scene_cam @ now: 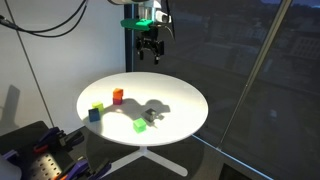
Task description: Put the grey block on the stack of blocks
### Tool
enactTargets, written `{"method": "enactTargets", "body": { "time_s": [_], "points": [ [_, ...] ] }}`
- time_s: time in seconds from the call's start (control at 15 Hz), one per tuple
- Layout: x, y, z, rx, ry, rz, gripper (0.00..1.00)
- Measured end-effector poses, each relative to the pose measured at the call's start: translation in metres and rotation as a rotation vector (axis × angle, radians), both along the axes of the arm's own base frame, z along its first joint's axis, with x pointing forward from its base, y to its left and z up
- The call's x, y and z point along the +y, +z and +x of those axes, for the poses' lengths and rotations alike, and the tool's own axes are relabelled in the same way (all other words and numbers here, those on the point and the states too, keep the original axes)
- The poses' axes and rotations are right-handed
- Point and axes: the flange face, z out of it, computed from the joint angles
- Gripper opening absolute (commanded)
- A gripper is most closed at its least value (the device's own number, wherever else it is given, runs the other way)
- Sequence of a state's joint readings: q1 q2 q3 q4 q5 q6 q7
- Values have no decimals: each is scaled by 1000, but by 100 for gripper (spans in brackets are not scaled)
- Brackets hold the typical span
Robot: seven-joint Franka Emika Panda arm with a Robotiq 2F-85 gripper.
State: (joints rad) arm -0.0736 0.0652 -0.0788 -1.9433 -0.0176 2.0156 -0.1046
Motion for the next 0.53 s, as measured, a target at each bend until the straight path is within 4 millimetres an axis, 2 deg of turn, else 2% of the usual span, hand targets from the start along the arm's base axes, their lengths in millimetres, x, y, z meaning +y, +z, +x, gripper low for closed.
{"method": "enactTargets", "body": {
  "time_s": [0.53],
  "points": [
    [3, -22, 9, 6, 6, -2, 100]
  ]
}}
